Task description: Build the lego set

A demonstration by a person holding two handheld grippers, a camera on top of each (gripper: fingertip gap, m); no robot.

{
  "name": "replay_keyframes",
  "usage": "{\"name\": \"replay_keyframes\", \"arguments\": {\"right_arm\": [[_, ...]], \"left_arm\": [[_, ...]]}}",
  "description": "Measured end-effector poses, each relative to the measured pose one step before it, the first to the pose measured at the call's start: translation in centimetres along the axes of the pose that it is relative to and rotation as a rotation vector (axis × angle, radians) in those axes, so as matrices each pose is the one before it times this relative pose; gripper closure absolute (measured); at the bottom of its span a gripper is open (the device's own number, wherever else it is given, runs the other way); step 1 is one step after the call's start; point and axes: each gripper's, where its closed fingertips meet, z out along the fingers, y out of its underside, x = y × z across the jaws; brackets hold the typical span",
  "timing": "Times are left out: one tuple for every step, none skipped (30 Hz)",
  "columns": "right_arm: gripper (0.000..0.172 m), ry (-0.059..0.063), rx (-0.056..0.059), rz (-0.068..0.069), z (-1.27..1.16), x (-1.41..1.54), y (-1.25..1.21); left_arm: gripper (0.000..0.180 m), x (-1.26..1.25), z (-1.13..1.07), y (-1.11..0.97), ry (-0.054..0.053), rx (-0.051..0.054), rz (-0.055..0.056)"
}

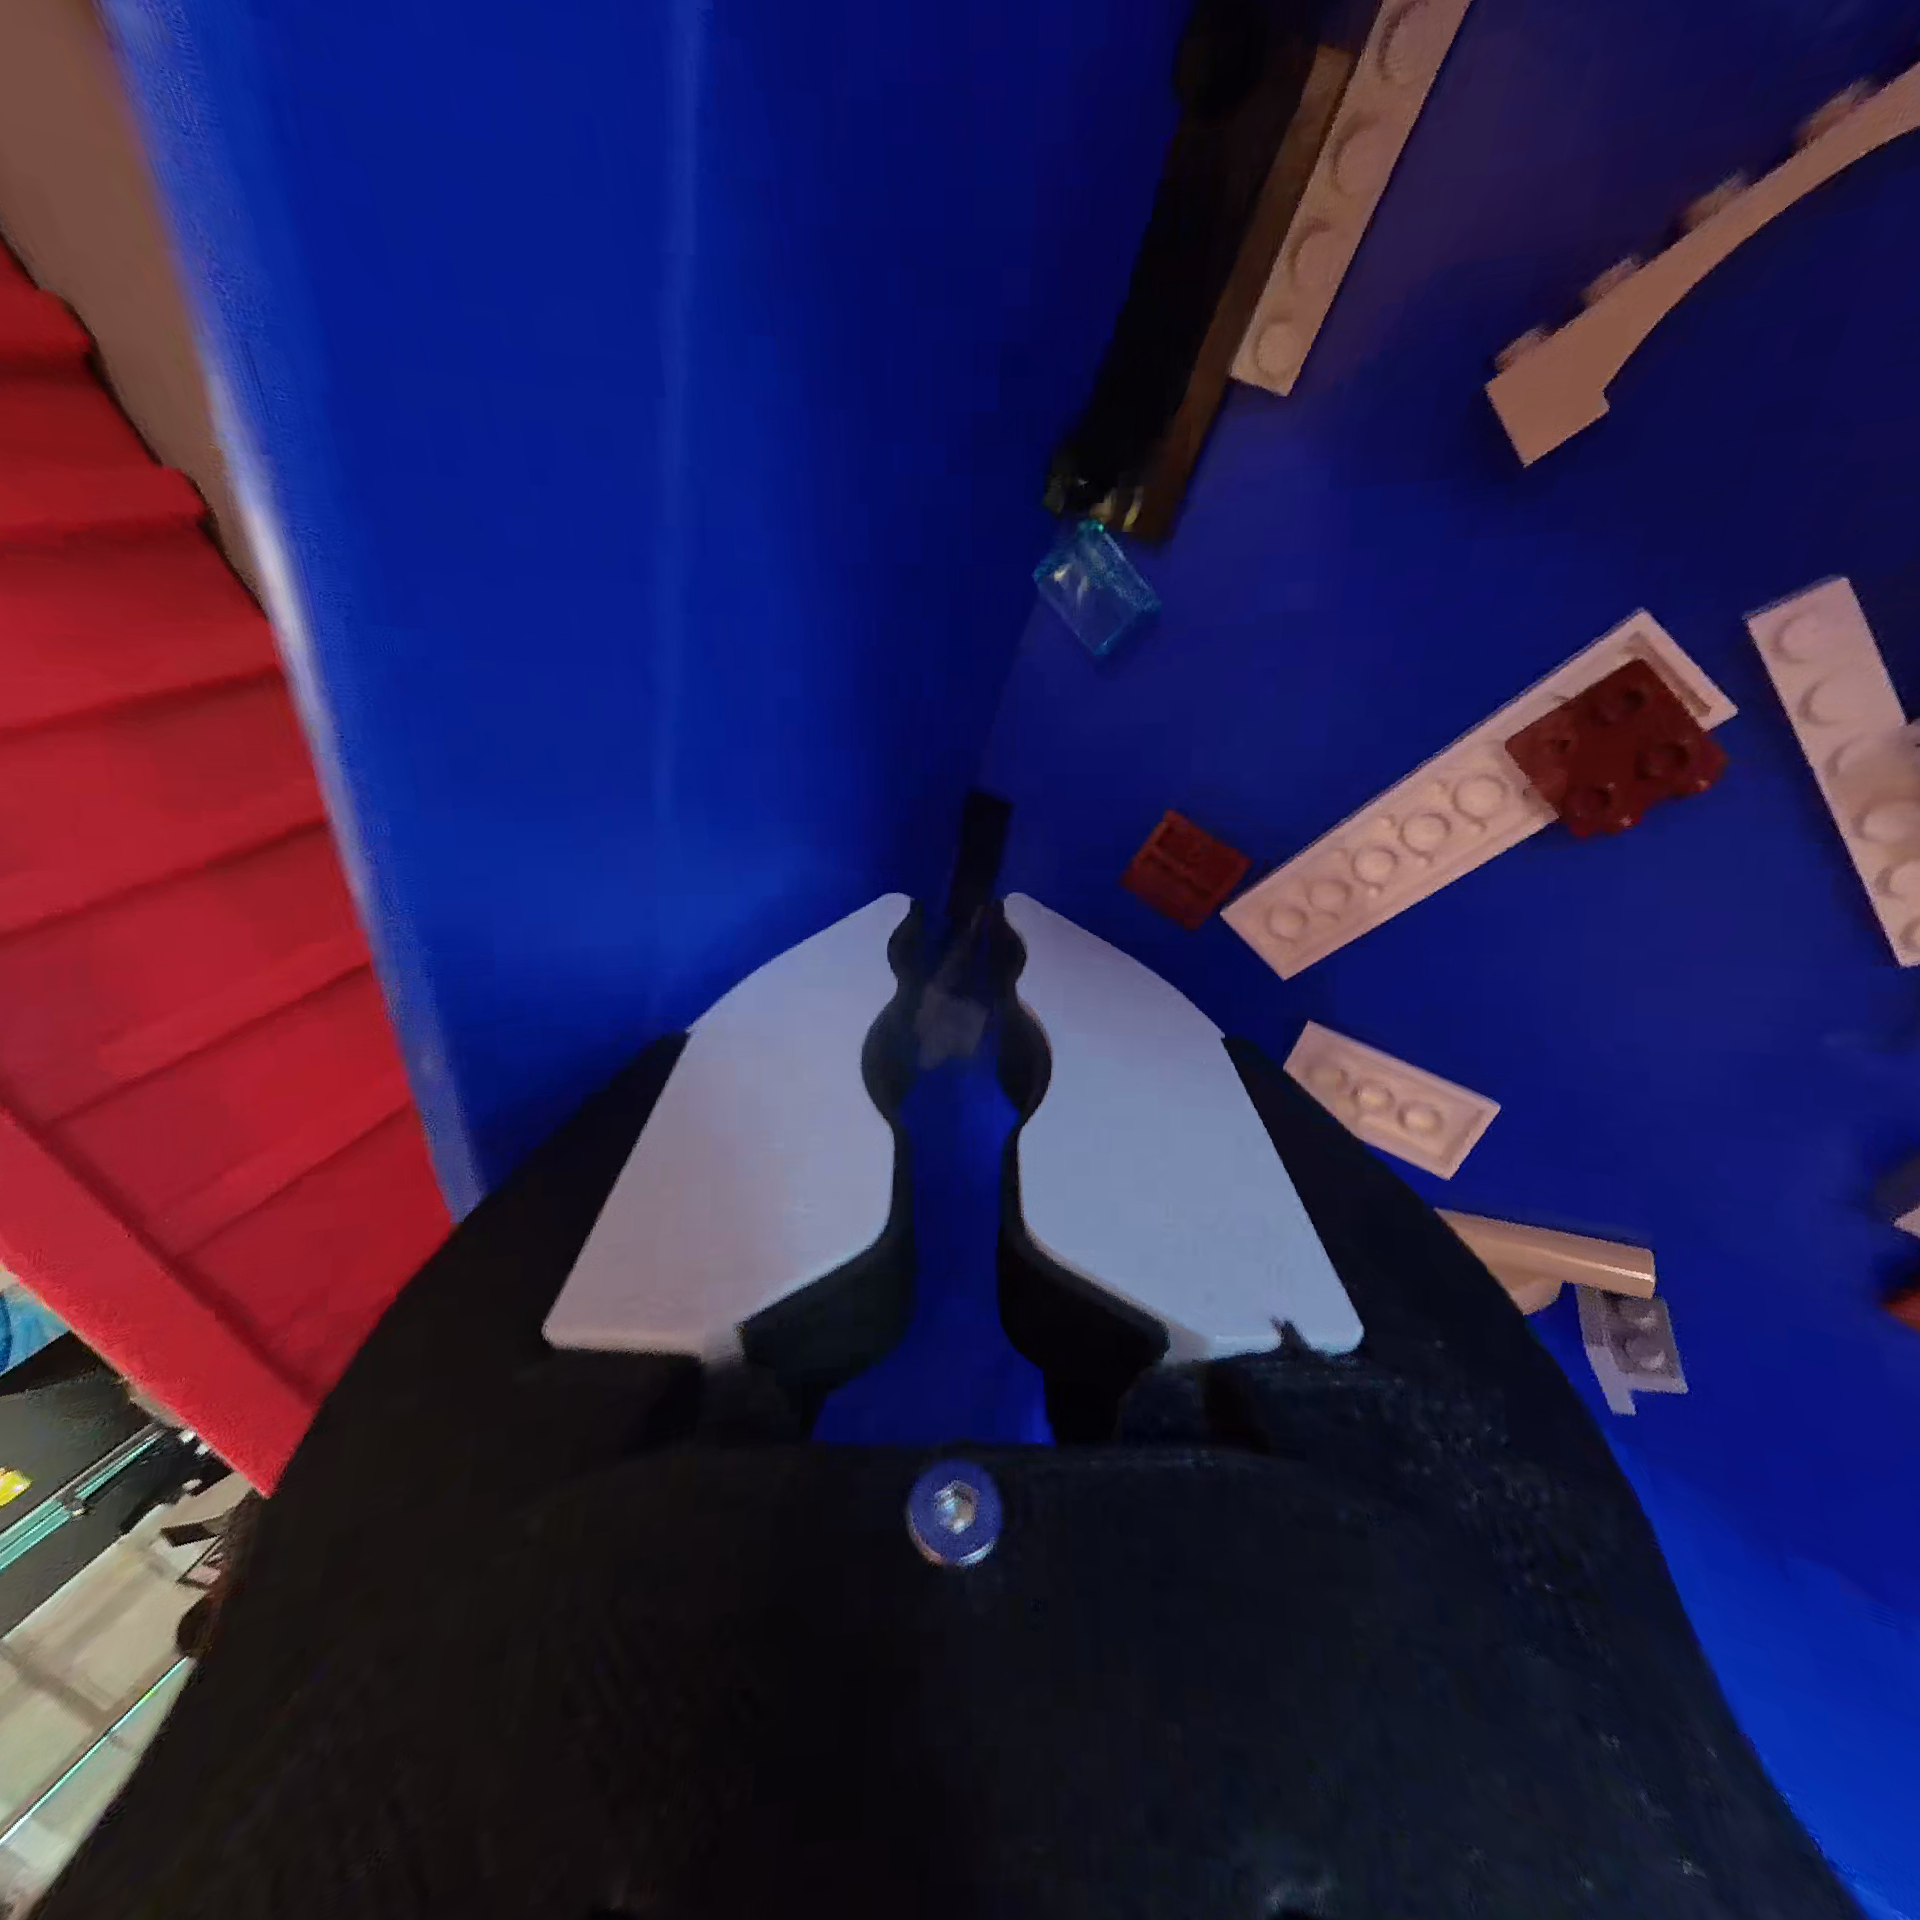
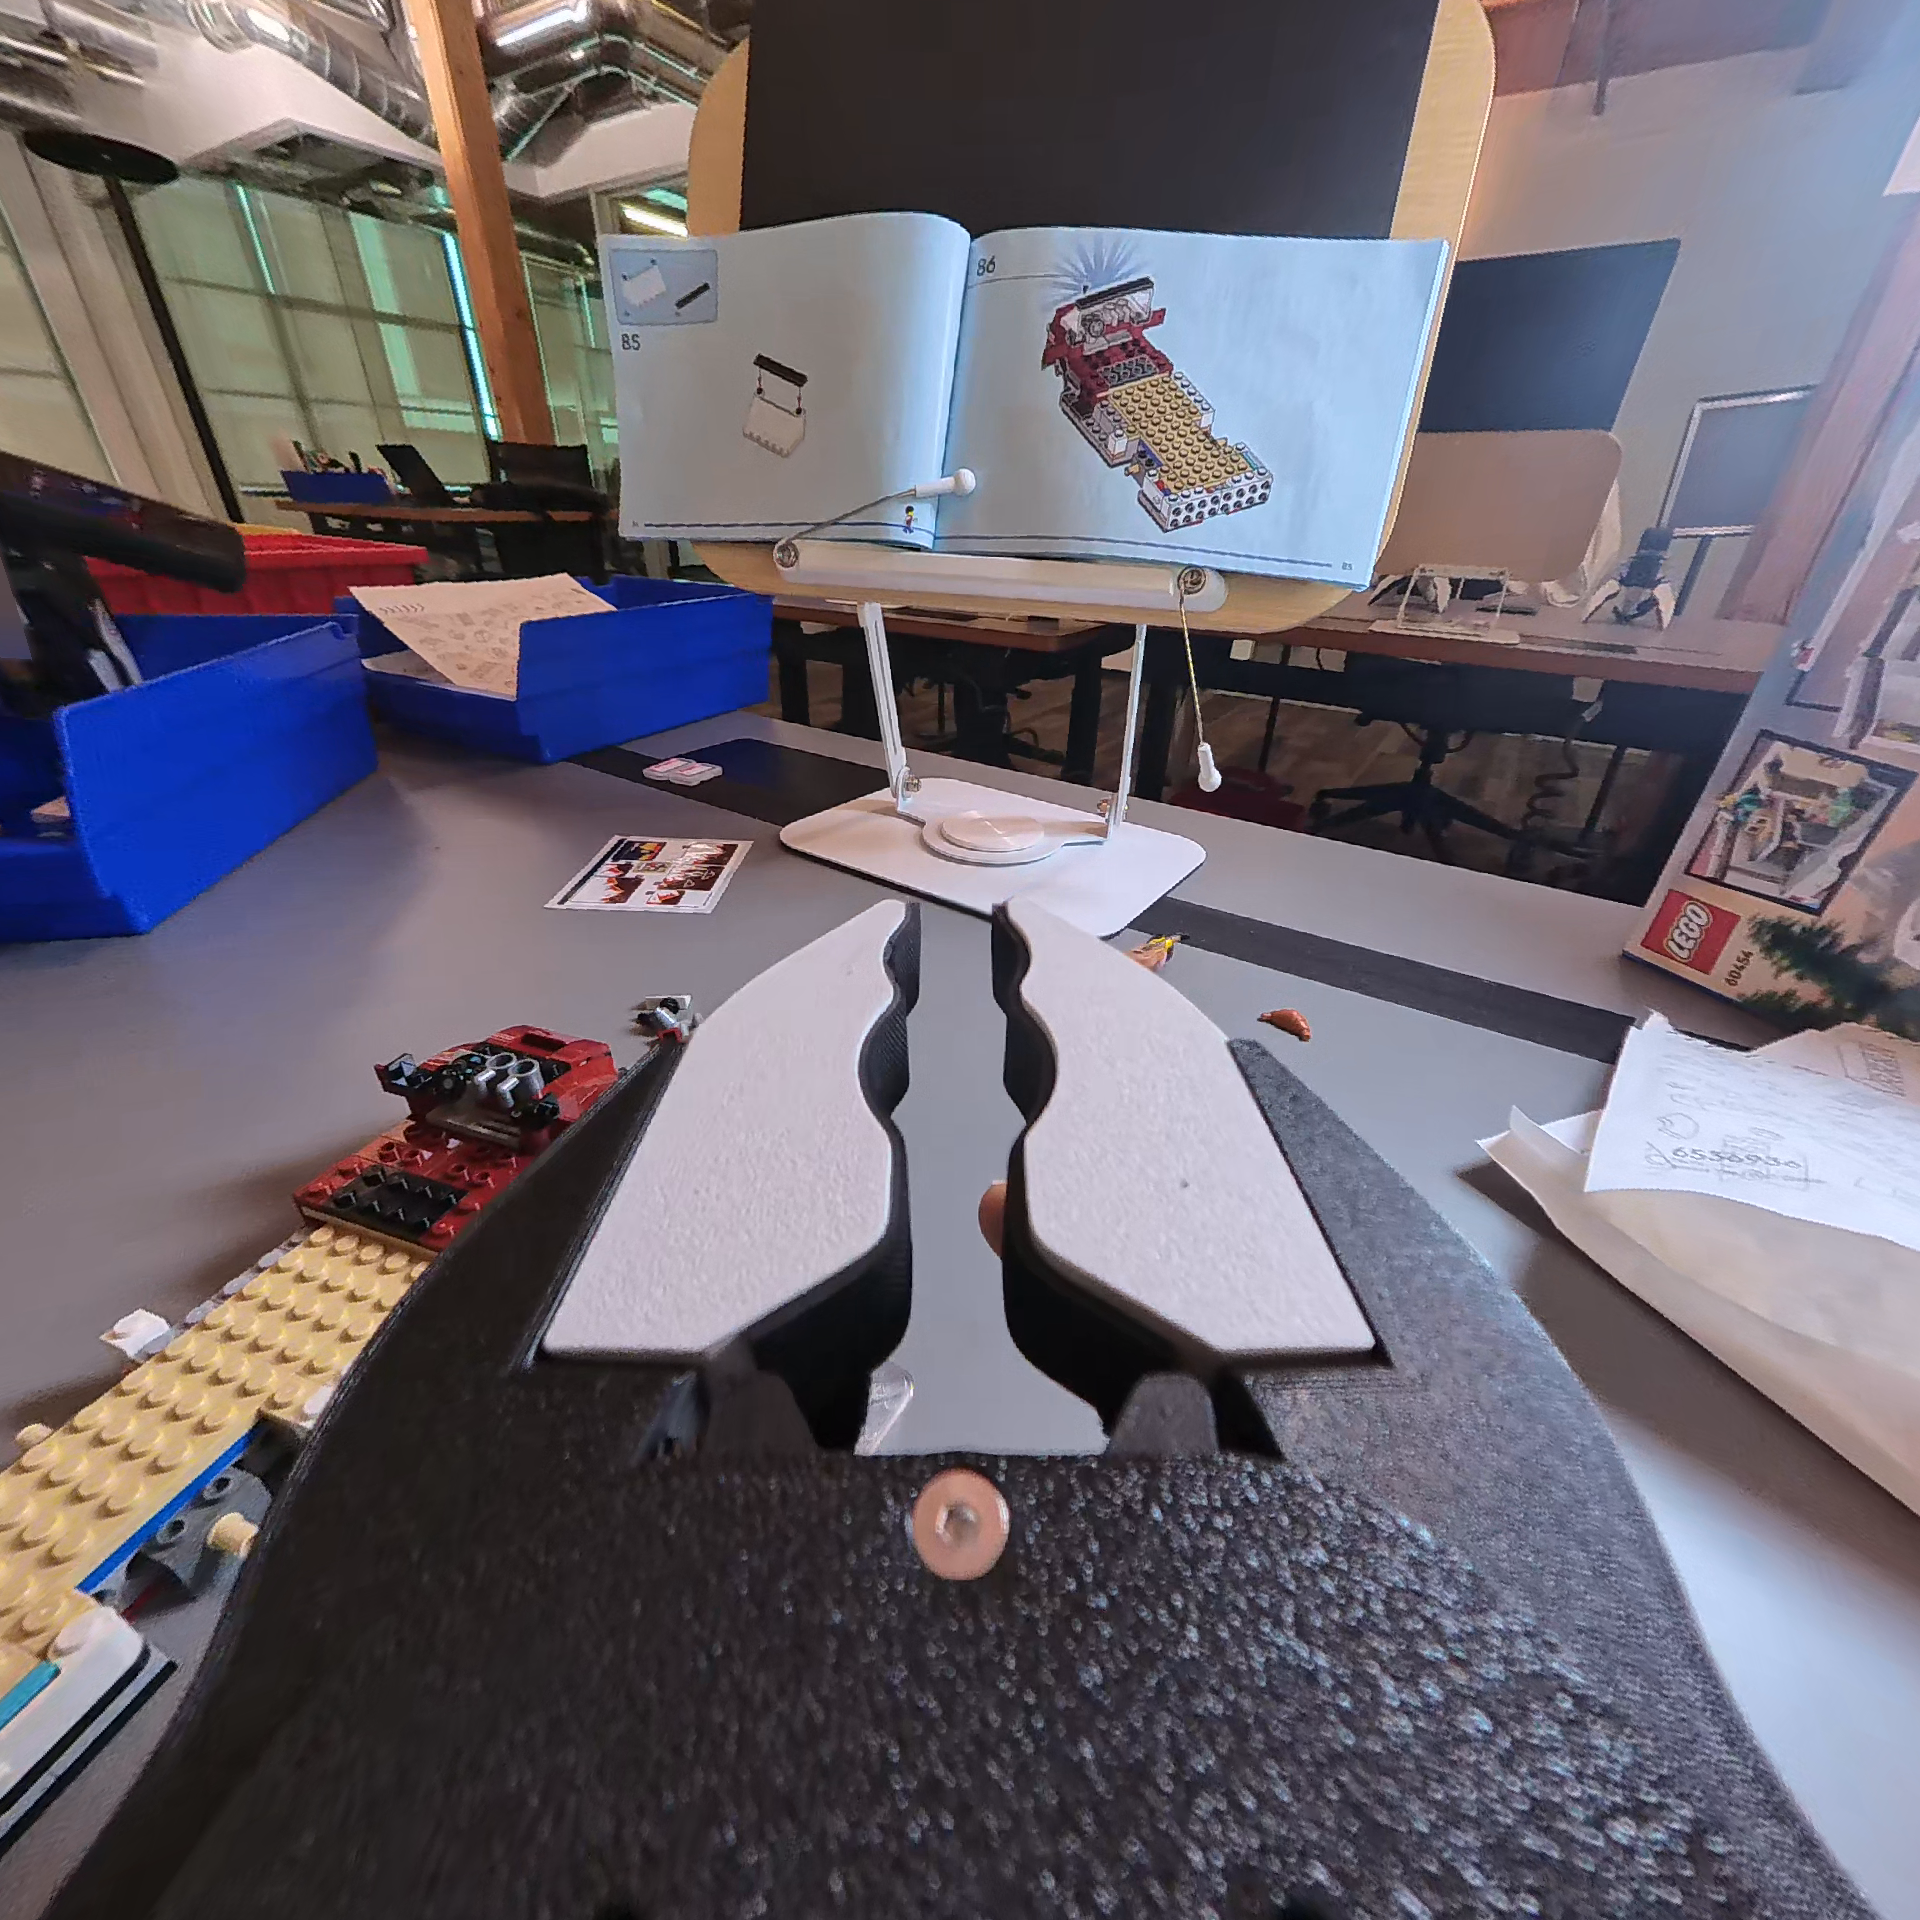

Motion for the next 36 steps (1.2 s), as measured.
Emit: {"name": "replay_keyframes", "arguments": {"right_arm": [[0.159, -0.0050, -0.0021, 0.0018, 0.005, -0.073, 0.039], [0.159, -0.0043, -0.0008, 0.0019, -0.013, -0.076, 0.000], [0.159, -0.0042, -0.0006, 0.0011, -0.025, -0.082, -0.014], [0.159, -0.0035, -0.0001, 0.0006, -0.021, -0.070, -0.020], [0.159, -0.0038, 0.0009, 0.0002, -0.035, -0.063, -0.044], [0.159, -0.0027, 0.0014, 0.0001, -0.032, -0.048, -0.040], [0.159, -0.0027, 0.0015, 0.0008, -0.037, -0.032, -0.052], [0.159, -0.0028, 0.0011, 0.0020, -0.033, -0.021, -0.037], [0.159, -0.0022, 0.0007, 0.0025, -0.023, -0.018, -0.020], [0.159, -0.0016, 0.0004, 0.0027, -0.025, -0.011, -0.016], [0.159, -0.0018, 0.0001, 0.0026, -0.020, -0.007, -0.012], [0.159, -0.0015, -0.0002, 0.0029, -0.008, -0.004, -0.007], [0.159, -0.0021, -0.0005, 0.0034, -0.003, -0.009, 0.007], [0.159, -0.0031, -0.0019, 0.0041, 0.014, -0.013, 0.037], [0.159, -0.0025, -0.0034, 0.0043, 0.010, -0.014, 0.056], [0.159, -0.0015, -0.0028, 0.0038, 0.014, 0.003, 0.058], [0.159, -0.0020, -0.0028, 0.0029, 0.014, 0.003, 0.048], [0.159, -0.0012, -0.0026, 0.0024, 0.009, -0.004, 0.035], [0.159, -0.0007, -0.0013, 0.0021, -0.003, 0.012, 0.017], [0.159, -0.0015, -0.0008, 0.0011, 0.002, -0.020, -0.009], [0.159, -0.0013, -0.0010, -0.0002, -0.014, -0.023, 0.003], [0.159, -0.0010, -0.0007, -0.0009, -0.004, -0.021, -0.011], [0.159, -0.0019, -0.0010, -0.0003, -0.021, -0.037, 0.002], [0.159, -0.0022, -0.0013, 0.0012, -0.001, -0.044, 0.007], [0.159, -0.0026, -0.0003, 0.0020, -0.008, -0.056, -0.026], [0.159, -0.0038, 0.0005, 0.0020, -0.016, -0.086, -0.037], [0.159, -0.0045, 0.0009, 0.0014, -0.026, -0.105, -0.053], [0.159, -0.0052, 0.0013, -0.0001, -0.030, -0.111, -0.058], [0.159, -0.0048, 0.0020, -0.0015, -0.032, -0.103, -0.067], [0.159, -0.0038, 0.0031, -0.0016, -0.037, -0.091, -0.092], [0.159, -0.0040, 0.0030, -0.0006, -0.025, -0.072, -0.081], [0.159, -0.0043, 0.0020, 0.0013, -0.005, -0.073, -0.057], [0.159, -0.0044, 0.0014, 0.0032, -0.003, -0.081, -0.039], [0.159, -0.0045, 0.0013, 0.0036, -0.004, -0.085, -0.028], [0.159, -0.0054, 0.0006, 0.0021, 0.008, -0.128, -0.026], [0.159, -0.0049, 0.0004, -0.0002, -0.005, -0.148, -0.024]], "left_arm": [[0.170, 0.096, 0.224, -0.136, -0.0178, -0.0061, 0.0110], [0.171, 0.091, 0.222, -0.082, -0.0163, -0.0096, 0.0095], [0.170, 0.205, 0.196, -0.114, -0.0040, -0.0077, 0.0017], [0.170, 0.170, 0.178, -0.153, 0.0010, -0.0036, -0.0076], [0.173, 0.071, 0.156, -0.155, 0.0028, -0.0038, -0.0140], [0.176, 0.064, 0.154, -0.170, 0.0072, -0.0017, -0.0120], [0.179, 0.050, 0.124, -0.186, 0.0091, 0.0014, -0.0110], [0.179, -0.013, 0.005, -0.111, 0.0086, -0.0020, -0.0137], [0.179, -0.031, 0.026, -0.239, 0.0071, 0.0079, -0.0253], [0.180, -0.041, 0.026, -0.160, 0.0041, 0.0049, -0.0252], [0.180, -0.043, 0.022, -0.125, 0.0013, 0.0059, -0.0173], [0.180, -0.023, 0.023, -0.082, 0.0020, 0.0038, -0.0169], [0.179, -0.003, 0.009, -0.048, 0.0024, 0.0037, -0.0059], [0.180, 0.007, 0.003, 0.006, 0.0026, 0.0046, 0.0054], [0.179, 0.014, -0.002, 0.032, 0.0052, 0.0028, 0.0003], [0.179, 0.011, -0.005, 0.047, 0.0064, -0.0006, 0.0034], [0.179, 0.025, -0.021, 0.080, 0.0076, -0.0037, 0.0179], [0.180, 0.359, -0.139, 0.171, 0.0339, -0.0104, 0.0117], [0.180, 1.083, -0.380, 0.167, 0.0904, -0.0088, 0.0027], [0.180, 1.383, -0.431, 0.058, 0.1059, -0.0006, -0.0039], [0.180, 0.725, -0.461, 0.089, 0.0457, -0.0011, 0.0014], [0.180, 0.127, -0.648, -0.009, -0.0078, 0.0134, 0.0288], [0.180, 0.082, -0.825, -0.120, -0.0126, 0.0238, 0.0174], [0.180, 0.266, -0.991, -0.399, -0.0052, 0.0433, -0.0008], [0.180, 0.609, -1.165, -0.555, -0.0007, 0.0568, 0.0046], [0.176, 1.259, -1.249, -0.532, 0.0163, 0.0595, 0.0276], [0.169, 1.713, -1.202, -0.308, 0.0219, 0.0466, 0.0343], [0.163, 1.923, -1.035, -0.146, 0.0166, 0.0358, 0.0383], [0.157, 2.199, -0.859, -0.048, 0.0231, 0.0327, 0.0435], [0.153, 2.274, -0.666, 0.016, 0.0241, 0.0267, 0.0356], [0.149, 2.397, -0.484, 0.104, 0.0359, 0.0203, 0.0290], [0.145, 2.423, -0.305, 0.176, 0.0455, 0.0135, 0.0223], [0.142, 2.089, -0.073, 0.238, 0.0368, 0.0091, 0.0150], [0.140, 1.814, 0.260, 0.308, 0.0333, 0.0040, 0.0075], [0.137, 1.602, 0.651, 0.629, 0.0339, -0.0182, 0.0029], [0.127, 1.083, 0.982, 1.077, 0.0125, -0.0539, 0.0062]]}}
